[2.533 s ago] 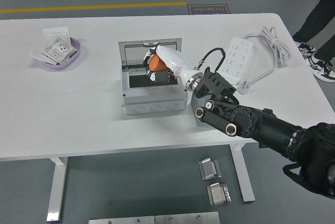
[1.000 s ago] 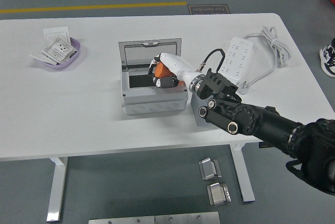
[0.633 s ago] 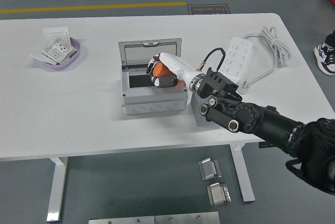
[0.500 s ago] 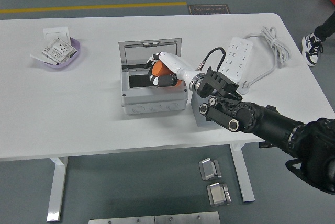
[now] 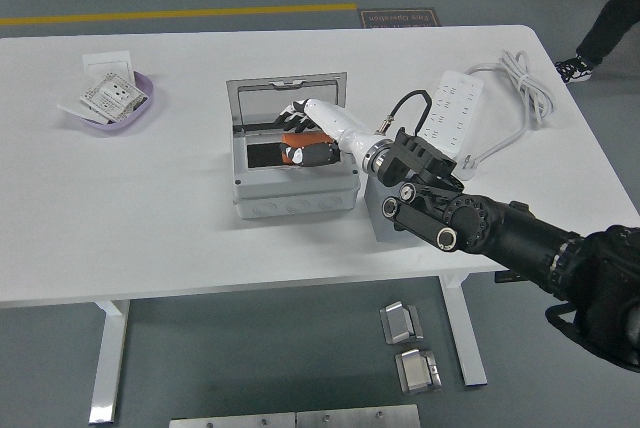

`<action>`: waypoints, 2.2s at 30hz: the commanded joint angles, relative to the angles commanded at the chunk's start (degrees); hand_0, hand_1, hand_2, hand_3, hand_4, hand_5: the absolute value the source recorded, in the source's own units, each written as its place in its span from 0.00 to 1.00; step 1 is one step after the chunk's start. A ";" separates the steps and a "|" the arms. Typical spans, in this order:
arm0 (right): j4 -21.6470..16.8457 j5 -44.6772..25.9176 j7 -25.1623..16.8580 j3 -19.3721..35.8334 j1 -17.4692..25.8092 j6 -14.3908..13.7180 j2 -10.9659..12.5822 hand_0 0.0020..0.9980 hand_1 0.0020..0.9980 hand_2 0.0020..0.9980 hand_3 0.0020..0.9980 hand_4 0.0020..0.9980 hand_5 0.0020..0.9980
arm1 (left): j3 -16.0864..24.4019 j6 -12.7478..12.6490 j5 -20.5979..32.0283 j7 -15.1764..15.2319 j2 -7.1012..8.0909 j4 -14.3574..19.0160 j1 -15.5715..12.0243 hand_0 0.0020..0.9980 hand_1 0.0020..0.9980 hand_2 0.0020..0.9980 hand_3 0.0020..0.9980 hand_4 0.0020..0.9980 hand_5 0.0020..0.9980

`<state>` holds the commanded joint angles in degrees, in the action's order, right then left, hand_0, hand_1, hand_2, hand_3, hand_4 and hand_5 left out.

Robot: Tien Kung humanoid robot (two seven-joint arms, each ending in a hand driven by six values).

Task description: Pick up the cylinder from the cube,place it in the box,flap close box

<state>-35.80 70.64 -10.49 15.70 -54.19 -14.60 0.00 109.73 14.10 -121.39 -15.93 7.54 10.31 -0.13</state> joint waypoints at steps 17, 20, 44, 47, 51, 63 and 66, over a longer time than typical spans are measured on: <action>-11.09 0.71 2.54 3.82 3.53 1.44 0.00 0.77 0.67 0.68 0.76 0.67 0.23 | 1.29 -0.21 -0.61 0.05 -0.71 0.00 -1.95 0.73 0.76 0.74 0.85 0.88 0.54; -14.67 1.60 3.39 5.72 3.94 2.01 0.00 0.77 0.67 0.68 0.76 0.67 0.23 | 1.59 -0.27 -0.68 0.05 -0.80 0.00 -2.33 0.73 0.76 0.74 0.85 0.88 0.54; -10.35 1.34 5.15 11.68 -8.66 3.46 0.51 0.76 0.67 0.69 0.76 0.69 0.25 | 1.88 -0.33 -0.51 -0.08 -0.15 0.00 -1.98 0.73 0.76 0.73 0.85 0.88 0.53; -7.84 1.01 4.95 11.09 -9.88 3.71 0.12 0.77 0.68 0.69 0.77 0.69 0.25 | 1.92 -0.30 -0.64 -0.08 -0.08 0.00 -1.80 0.73 0.76 0.73 0.85 0.88 0.53; -4.38 0.44 4.63 9.82 -10.58 4.17 0.00 0.77 0.68 0.69 0.77 0.69 0.25 | 1.67 -0.28 -0.53 -0.03 -0.09 0.00 -1.43 0.73 0.76 0.73 0.85 0.88 0.53; 4.75 -3.44 2.37 6.74 -9.95 5.54 0.00 0.78 0.68 0.69 0.76 0.69 0.27 | 1.64 -0.19 -1.04 0.10 -0.10 0.00 -0.71 0.73 0.76 0.73 0.85 0.88 0.53; 5.34 -3.91 2.07 6.02 -9.50 5.61 0.00 0.78 0.67 0.69 0.76 0.70 0.28 | 1.49 -0.17 -1.00 0.16 -0.13 0.00 -0.63 0.73 0.76 0.73 0.85 0.88 0.53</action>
<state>-30.46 66.73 -8.42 21.72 -63.69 -8.99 0.00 111.22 13.93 -122.39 -15.77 7.40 10.31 -0.75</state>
